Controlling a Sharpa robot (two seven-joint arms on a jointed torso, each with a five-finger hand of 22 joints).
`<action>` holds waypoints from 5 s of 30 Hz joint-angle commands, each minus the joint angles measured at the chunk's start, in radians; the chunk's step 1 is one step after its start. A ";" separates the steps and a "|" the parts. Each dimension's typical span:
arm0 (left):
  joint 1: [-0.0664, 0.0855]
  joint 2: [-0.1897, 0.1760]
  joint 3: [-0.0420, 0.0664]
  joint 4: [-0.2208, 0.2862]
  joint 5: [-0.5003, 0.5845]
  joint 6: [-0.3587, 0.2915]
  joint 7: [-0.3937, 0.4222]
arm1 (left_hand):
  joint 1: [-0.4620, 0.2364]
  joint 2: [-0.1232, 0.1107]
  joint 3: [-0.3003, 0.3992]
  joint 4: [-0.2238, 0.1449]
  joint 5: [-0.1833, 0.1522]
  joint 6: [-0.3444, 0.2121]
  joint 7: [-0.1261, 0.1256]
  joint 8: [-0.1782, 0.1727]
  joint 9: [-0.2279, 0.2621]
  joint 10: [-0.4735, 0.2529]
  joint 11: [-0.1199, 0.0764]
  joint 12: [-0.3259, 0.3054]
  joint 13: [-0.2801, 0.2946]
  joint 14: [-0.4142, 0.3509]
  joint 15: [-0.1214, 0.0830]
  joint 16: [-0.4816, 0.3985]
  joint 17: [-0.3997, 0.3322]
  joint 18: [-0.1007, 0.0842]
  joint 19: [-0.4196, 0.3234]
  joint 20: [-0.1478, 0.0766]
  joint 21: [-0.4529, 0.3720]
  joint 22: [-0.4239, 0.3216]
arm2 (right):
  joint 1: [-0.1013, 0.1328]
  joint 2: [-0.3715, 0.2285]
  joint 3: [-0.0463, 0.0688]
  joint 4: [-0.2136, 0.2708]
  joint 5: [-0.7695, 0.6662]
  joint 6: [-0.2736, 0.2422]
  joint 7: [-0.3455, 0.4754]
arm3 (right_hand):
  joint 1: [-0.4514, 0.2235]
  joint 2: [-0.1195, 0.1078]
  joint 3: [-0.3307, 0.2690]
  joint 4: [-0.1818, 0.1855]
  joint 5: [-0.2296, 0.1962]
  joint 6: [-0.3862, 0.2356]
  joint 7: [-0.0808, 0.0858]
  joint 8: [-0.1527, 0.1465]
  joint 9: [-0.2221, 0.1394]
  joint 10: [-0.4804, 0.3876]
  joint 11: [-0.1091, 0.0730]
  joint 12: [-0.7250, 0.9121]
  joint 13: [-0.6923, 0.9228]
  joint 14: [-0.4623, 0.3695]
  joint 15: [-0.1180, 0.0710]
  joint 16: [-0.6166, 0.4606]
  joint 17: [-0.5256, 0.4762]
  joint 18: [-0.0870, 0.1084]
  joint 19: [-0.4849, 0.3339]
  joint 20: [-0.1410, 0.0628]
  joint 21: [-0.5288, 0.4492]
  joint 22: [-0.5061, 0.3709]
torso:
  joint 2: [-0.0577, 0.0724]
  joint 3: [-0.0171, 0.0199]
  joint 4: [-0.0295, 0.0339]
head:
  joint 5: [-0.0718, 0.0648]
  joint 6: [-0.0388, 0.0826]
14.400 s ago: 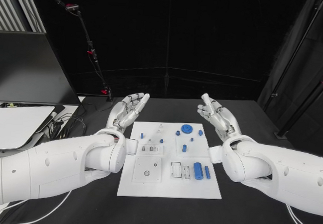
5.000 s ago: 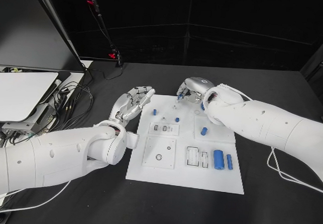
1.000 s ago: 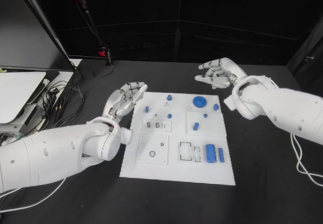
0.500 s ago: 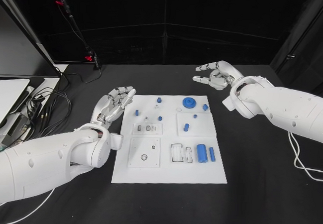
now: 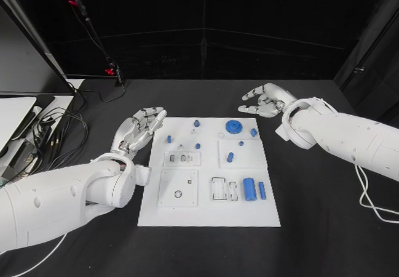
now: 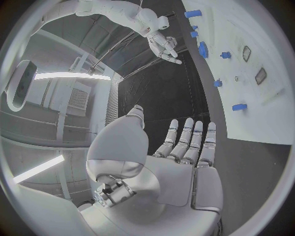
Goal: Assemble the parts on the task board
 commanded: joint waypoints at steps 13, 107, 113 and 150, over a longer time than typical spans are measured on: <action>0.001 -0.004 0.001 0.005 -0.007 0.013 0.277 | 0.003 0.011 0.000 -0.002 0.006 0.000 0.158 0.006 -0.001 -0.004 -0.001 0.007 -0.001 0.000 0.008 0.004 -0.002 0.013 -0.003 0.000 0.007 0.001 | -0.015 0.044 0.001 -0.025 -0.254 0.058 -0.074 | 0.044 -0.030 0.072 -0.027 0.013 0.018 0.003 0.063 0.019 0.105 0.021 0.003 0.263 0.105 0.013 0.002 0.263 -0.007 0.102 0.016 0.003 0.263 | -0.001 0.0001 -0.0002 | 0.006 -0.008; 0.002 -0.008 0.001 0.002 -0.007 0.018 0.258 | 0.010 0.029 -0.006 -0.002 0.014 -0.002 0.158 0.010 -0.009 -0.004 0.000 0.012 -0.002 0.001 0.011 0.008 -0.002 0.010 -0.007 0.000 0.010 0.002 | -0.028 0.113 0.001 -0.061 -0.334 0.091 -0.175 | 0.122 0.016 0.223 -0.094 0.012 0.215 -0.038 0.053 0.001 0.105 -0.018 0.003 0.263 0.105 -0.025 0.002 0.263 -0.007 0.102 -0.022 0.003 0.263 | -0.003 0.0009 -0.0006 | 0.020 -0.021; 0.002 -0.009 0.001 0.003 -0.007 0.019 0.257 | 0.011 0.030 -0.006 -0.002 0.015 -0.002 0.158 0.010 -0.009 -0.004 0.000 0.013 -0.002 0.001 0.011 0.008 -0.002 0.010 -0.008 0.000 0.010 0.002 | -0.028 0.104 0.002 -0.043 -0.289 0.014 -0.133 | 0.126 0.010 0.229 -0.103 0.019 0.229 -0.029 0.041 -0.004 0.105 -0.011 0.003 0.263 0.105 -0.022 0.002 0.263 -0.007 0.102 -0.020 0.003 0.263 | -0.003 0.0008 -0.0011 | 0.030 -0.019; 0.003 -0.009 0.001 0.005 -0.007 0.016 0.254 | 0.012 0.032 -0.007 -0.002 0.016 -0.001 0.158 0.011 -0.010 -0.004 0.000 0.013 -0.002 0.001 0.012 0.008 -0.002 0.009 -0.008 0.001 0.010 0.002 | -0.017 0.271 0.003 -0.026 -0.286 0.017 -0.115 | 0.143 -0.003 0.243 -0.125 0.022 0.243 -0.021 0.012 -0.016 0.105 -0.003 0.003 0.263 0.105 -0.015 0.002 0.263 -0.007 0.102 -0.014 0.003 0.263 | -0.002 0.0001 -0.0005 | 0.096 -0.028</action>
